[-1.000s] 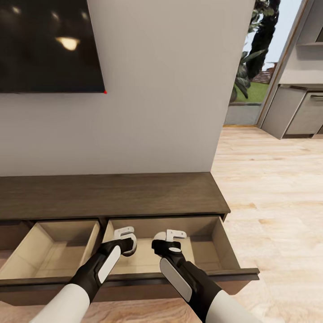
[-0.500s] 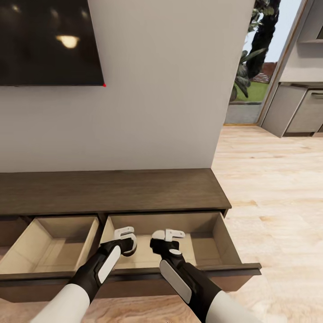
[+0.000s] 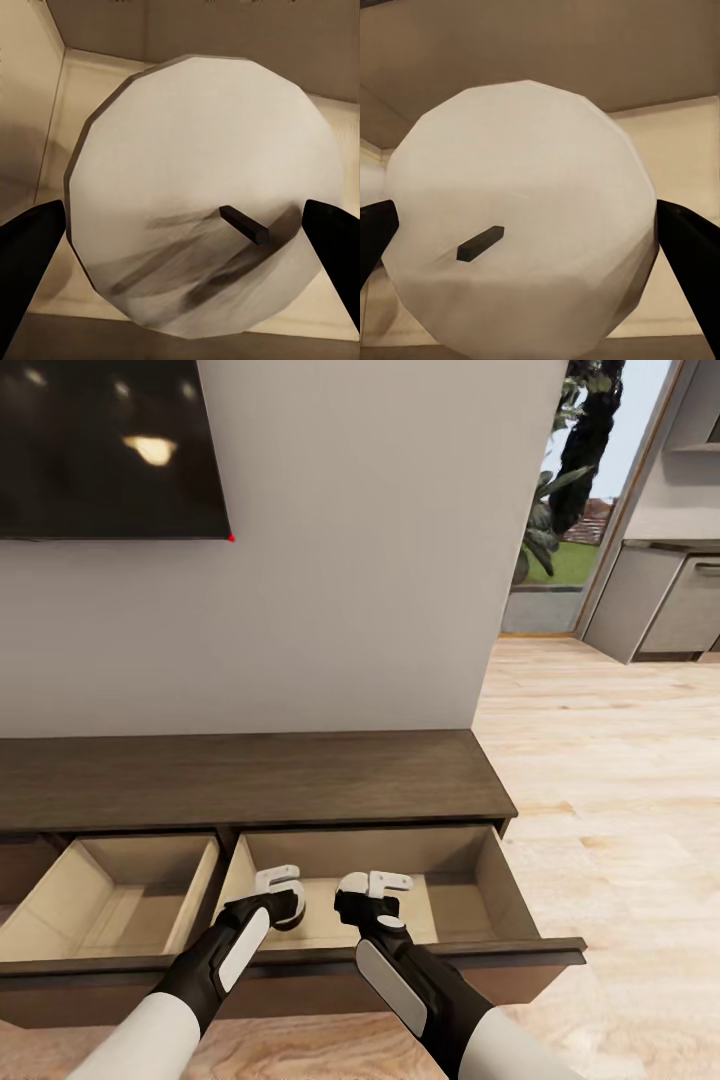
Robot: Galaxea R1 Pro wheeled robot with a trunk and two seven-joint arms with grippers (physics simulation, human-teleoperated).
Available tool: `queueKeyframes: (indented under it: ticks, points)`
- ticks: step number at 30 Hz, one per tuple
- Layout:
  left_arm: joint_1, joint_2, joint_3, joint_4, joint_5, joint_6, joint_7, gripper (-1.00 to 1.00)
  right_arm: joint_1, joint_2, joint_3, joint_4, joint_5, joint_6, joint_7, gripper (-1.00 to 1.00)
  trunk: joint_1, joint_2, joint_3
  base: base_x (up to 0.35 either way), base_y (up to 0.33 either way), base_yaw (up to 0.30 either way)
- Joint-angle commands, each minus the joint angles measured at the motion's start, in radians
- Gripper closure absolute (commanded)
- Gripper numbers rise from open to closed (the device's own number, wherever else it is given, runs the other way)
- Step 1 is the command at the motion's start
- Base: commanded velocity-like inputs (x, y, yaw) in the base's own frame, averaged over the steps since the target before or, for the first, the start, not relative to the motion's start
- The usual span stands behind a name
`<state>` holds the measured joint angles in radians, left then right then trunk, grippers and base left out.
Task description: Place each of the two pumpkins and all three candles from the living room inside a cabinet in the living room (use any cabinet), then make sure every cabinet is closed, and position the cauldron so it is next to a table in the living room.
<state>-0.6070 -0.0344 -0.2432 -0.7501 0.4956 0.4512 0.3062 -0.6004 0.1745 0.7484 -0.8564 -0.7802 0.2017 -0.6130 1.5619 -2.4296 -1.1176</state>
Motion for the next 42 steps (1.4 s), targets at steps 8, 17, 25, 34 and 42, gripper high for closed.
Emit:
queueKeyframes:
  ticks: [8,17,25,34,42]
  points:
    - [0.0,0.0,-0.016,-0.002,0.011,-0.012,0.01,1.0,-0.001,0.0,0.002,-0.001,-0.002,0.005,-0.007,1.0,0.023,-0.042,-0.02,0.0,0.0,0.0]
    - [0.0,0.001,-0.018,-0.002,0.011,-0.012,0.011,1.0,-0.001,0.0,0.002,-0.001,-0.002,0.005,-0.007,1.0,0.027,-0.049,-0.023,0.0,0.0,0.0]
    - [0.0,0.001,-0.018,-0.003,0.011,-0.012,0.011,1.0,-0.001,0.0,0.002,-0.001,-0.002,0.006,-0.007,1.0,0.038,-0.07,-0.032,0.0,0.0,0.0]
    - [0.0,0.001,-0.018,-0.006,0.011,-0.013,0.011,1.0,-0.001,0.0,0.002,-0.001,-0.002,0.009,-0.007,1.0,0.038,-0.07,-0.032,0.0,0.0,0.0]
    - [0.0,0.001,-0.018,-0.006,0.011,-0.013,0.011,1.0,-0.001,0.0,0.002,-0.001,-0.002,0.013,-0.007,-1.0,0.038,-0.07,-0.032,0.0,0.0,0.0]
